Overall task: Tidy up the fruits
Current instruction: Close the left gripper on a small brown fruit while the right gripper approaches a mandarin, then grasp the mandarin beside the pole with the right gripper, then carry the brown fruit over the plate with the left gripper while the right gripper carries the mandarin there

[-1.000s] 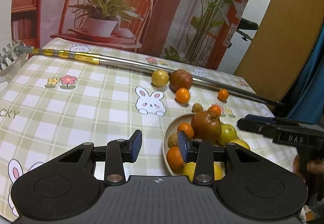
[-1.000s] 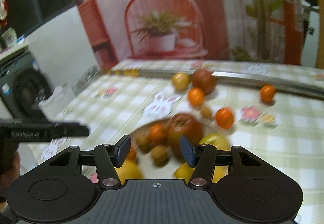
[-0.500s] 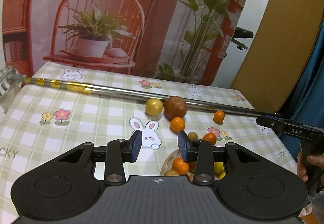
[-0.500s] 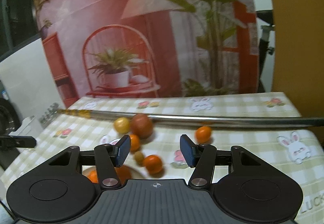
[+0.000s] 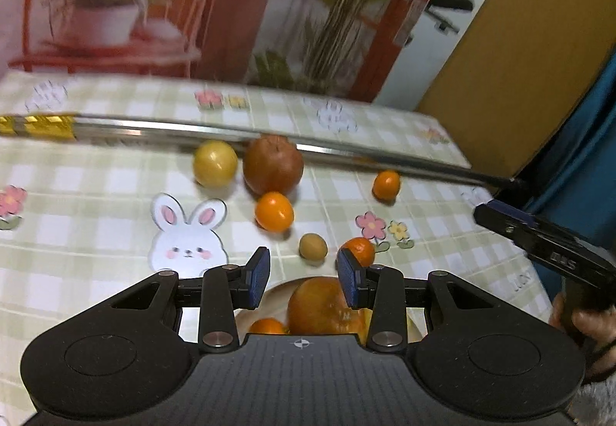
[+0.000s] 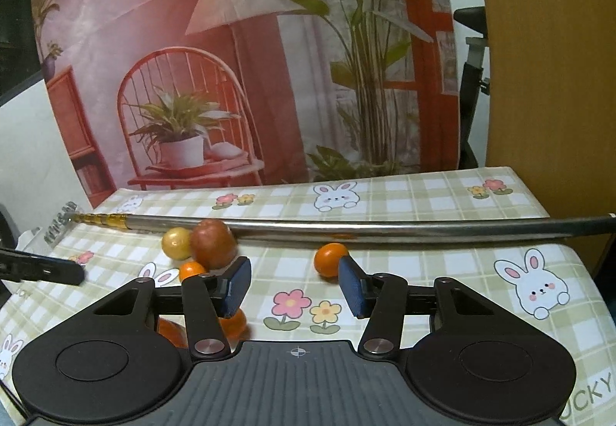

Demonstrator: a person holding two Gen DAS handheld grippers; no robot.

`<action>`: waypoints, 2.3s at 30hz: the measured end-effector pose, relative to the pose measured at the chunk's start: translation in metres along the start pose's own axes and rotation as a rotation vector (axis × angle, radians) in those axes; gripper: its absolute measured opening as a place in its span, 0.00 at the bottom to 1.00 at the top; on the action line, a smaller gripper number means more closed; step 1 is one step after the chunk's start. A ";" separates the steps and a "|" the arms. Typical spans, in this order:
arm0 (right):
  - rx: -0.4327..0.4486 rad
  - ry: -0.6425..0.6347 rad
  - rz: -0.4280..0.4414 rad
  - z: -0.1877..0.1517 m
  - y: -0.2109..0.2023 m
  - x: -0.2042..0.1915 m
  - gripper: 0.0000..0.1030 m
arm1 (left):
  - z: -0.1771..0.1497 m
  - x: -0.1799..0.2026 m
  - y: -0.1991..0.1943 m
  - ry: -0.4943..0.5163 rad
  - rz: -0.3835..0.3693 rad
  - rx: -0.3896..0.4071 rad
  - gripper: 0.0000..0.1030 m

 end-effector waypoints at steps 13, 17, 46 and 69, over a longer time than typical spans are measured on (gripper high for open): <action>-0.012 0.095 0.057 -0.004 0.032 0.026 0.43 | 0.026 0.003 0.080 -0.142 -0.049 -0.166 0.37; -0.017 0.101 0.071 -0.005 0.037 0.029 0.43 | 0.028 0.003 0.091 -0.148 -0.032 -0.176 0.37; -0.173 -0.018 0.201 -0.029 0.077 -0.028 0.44 | 0.021 0.002 0.031 -0.042 -0.027 -0.019 0.26; -0.257 -0.034 0.195 -0.037 0.114 -0.056 0.33 | -0.028 -0.008 -0.029 0.045 -0.017 0.087 0.26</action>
Point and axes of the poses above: each gripper's, at about its wrist camera, not at the fingertips, and y roughly the way its jaws point, x to its right, z to its top, the point moved 10 cm from there along y, roughly the way its jaws point, and after that the axes turned 13 degrees about -x, right-handed, at the moved point
